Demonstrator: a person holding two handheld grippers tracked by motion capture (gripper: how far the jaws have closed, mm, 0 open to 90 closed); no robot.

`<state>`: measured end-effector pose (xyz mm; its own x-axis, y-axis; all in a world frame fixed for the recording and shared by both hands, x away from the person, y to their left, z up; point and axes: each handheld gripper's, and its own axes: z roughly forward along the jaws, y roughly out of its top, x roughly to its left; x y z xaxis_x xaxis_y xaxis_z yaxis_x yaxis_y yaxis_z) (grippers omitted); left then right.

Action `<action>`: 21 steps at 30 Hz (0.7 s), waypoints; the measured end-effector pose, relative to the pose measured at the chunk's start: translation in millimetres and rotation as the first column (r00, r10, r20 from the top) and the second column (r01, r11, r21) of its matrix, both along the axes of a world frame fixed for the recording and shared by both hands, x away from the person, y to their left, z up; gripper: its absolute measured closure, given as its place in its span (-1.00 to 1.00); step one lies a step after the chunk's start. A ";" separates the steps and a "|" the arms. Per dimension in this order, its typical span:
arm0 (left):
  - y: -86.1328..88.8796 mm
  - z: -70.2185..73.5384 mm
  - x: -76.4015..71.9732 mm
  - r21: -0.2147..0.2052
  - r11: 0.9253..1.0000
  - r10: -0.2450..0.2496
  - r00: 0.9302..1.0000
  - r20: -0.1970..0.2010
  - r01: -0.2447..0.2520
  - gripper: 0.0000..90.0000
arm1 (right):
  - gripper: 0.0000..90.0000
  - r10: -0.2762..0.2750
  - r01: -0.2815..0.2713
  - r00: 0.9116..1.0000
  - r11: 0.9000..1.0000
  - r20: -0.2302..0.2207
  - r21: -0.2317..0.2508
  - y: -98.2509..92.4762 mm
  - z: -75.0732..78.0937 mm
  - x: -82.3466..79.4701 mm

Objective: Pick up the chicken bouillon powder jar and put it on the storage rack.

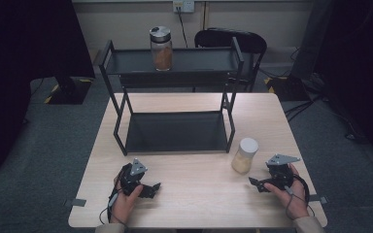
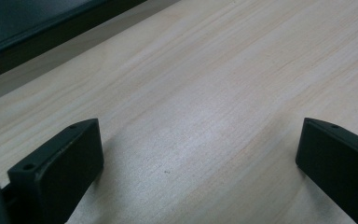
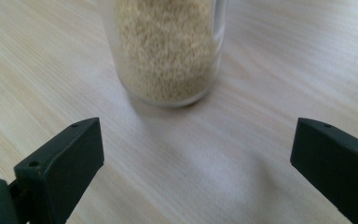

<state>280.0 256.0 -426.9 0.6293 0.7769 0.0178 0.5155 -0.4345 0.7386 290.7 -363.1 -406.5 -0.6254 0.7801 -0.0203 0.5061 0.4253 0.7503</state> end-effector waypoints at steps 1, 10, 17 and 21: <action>0.0 0.0 0.0 0.000 1.000 0.000 1.000 0.000 0.000 -1.00 | -0.97 -0.002 0.002 1.000 1.000 -0.001 0.004 0.4 1.5 0.9; 0.0 0.0 0.0 0.000 1.000 0.000 1.000 0.000 0.000 -1.00 | -0.97 0.001 -0.002 1.000 0.999 0.021 0.032 6.4 10.6 6.9; 0.0 0.0 0.0 0.000 1.000 0.000 1.000 0.000 0.000 -1.00 | -0.97 0.000 -0.002 0.999 0.998 0.033 0.068 10.2 16.5 11.8; 0.0 0.0 0.0 0.000 1.000 0.000 1.000 0.000 0.000 -1.00 | -0.97 0.001 -0.004 0.999 0.997 0.045 0.076 13.7 19.3 14.0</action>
<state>280.0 256.0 -426.9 0.6294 0.7769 0.0179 0.5154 -0.4346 0.7386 304.7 -349.4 -387.3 -0.6272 0.7788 0.0105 0.4699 0.3676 0.8025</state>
